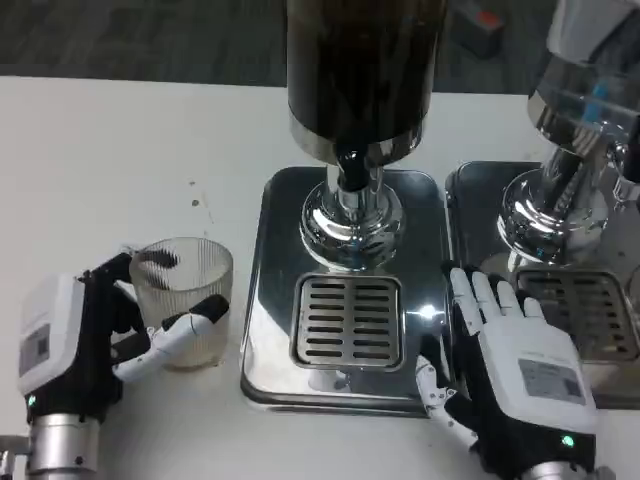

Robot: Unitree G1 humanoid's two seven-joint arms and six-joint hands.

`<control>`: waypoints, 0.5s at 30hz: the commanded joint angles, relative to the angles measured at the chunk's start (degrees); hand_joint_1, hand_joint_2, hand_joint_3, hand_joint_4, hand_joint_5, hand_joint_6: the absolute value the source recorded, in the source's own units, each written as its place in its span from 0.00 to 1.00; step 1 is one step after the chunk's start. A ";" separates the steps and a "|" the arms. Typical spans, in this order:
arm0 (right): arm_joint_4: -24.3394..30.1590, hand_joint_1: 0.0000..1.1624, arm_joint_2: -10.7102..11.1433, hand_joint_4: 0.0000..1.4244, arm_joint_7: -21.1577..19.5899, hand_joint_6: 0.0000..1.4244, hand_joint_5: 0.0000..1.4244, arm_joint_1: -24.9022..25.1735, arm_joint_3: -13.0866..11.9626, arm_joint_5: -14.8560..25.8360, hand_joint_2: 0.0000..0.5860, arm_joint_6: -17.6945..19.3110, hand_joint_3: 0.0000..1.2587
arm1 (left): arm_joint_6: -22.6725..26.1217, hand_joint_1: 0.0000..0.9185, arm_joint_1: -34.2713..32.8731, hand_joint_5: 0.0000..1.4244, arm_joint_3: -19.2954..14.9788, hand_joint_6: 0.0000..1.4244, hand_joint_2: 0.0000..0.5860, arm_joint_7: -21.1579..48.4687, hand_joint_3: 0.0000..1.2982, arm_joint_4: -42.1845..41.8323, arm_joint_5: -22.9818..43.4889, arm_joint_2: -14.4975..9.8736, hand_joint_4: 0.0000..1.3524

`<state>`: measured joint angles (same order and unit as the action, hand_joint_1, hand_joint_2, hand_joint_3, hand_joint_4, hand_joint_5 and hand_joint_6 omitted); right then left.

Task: Grasp the cup under the faucet to collect the drink, then remove the cup.

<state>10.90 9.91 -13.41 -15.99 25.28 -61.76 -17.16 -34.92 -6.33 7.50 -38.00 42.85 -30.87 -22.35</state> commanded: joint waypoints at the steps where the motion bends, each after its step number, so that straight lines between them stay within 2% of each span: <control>1: 0.56 0.16 0.17 0.00 -0.40 0.00 0.00 -0.54 -0.08 -0.45 0.96 -0.55 0.00 | -2.62 0.48 -2.21 0.68 -0.03 0.71 0.14 -1.24 0.60 -2.87 -0.85 -0.49 0.62; 10: 1.37 0.16 -0.15 0.00 -0.75 0.00 0.00 -1.46 0.01 -0.76 0.96 -1.10 0.00 | -3.47 0.49 -5.31 0.67 2.07 0.71 0.12 -1.25 0.60 -2.59 -4.54 0.31 0.62; 15: 1.64 0.16 -0.57 0.00 -1.14 0.00 0.00 -1.83 0.05 -1.06 0.96 -1.60 0.00 | -3.66 0.49 -9.10 0.67 4.75 0.71 0.12 -1.47 0.60 1.43 -5.93 1.87 0.62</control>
<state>11.72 9.55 -13.65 -17.31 25.38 -62.22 -18.20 -37.33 -12.97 11.06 -38.44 42.47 -36.44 -21.62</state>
